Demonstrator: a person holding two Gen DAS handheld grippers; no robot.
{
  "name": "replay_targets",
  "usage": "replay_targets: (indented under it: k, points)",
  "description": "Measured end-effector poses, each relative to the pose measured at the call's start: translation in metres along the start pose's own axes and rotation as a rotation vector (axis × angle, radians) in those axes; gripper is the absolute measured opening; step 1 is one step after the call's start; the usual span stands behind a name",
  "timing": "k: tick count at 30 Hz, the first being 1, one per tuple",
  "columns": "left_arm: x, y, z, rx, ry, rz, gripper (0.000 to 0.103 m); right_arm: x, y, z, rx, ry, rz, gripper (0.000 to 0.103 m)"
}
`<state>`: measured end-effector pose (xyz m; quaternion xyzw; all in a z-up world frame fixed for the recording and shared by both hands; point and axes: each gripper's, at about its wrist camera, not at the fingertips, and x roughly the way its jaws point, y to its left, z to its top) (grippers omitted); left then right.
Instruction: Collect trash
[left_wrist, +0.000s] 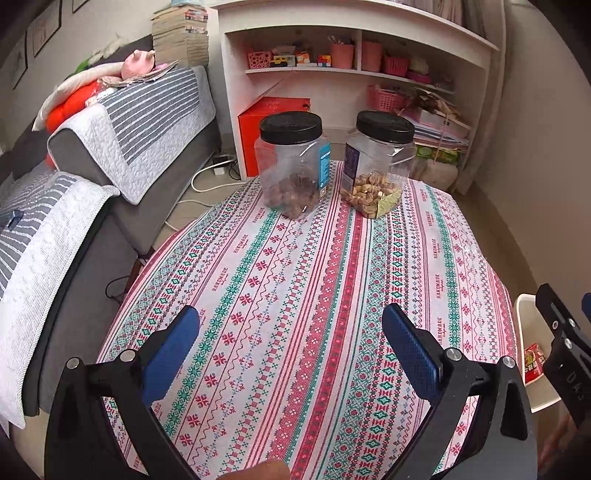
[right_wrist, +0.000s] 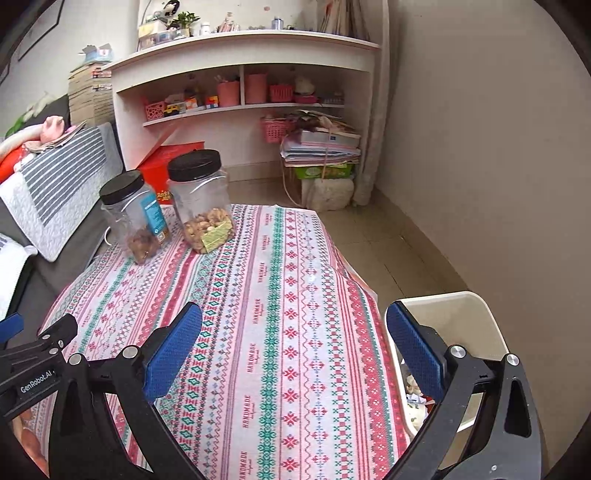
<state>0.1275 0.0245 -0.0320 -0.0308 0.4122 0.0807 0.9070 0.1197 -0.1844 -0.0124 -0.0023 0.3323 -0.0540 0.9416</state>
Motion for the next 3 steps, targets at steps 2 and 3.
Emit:
replay_targets:
  k: [2,3]
  points:
    - [-0.0033,0.0039,-0.0001,-0.01,0.007,-0.018,0.096,-0.002,0.003,-0.0002,-0.002,-0.003,0.012,0.096]
    - [-0.0047,0.0043,-0.0004,-0.005,0.01,-0.024,0.096,-0.0024,0.0048,-0.0001,-0.002,-0.001,0.02,0.096]
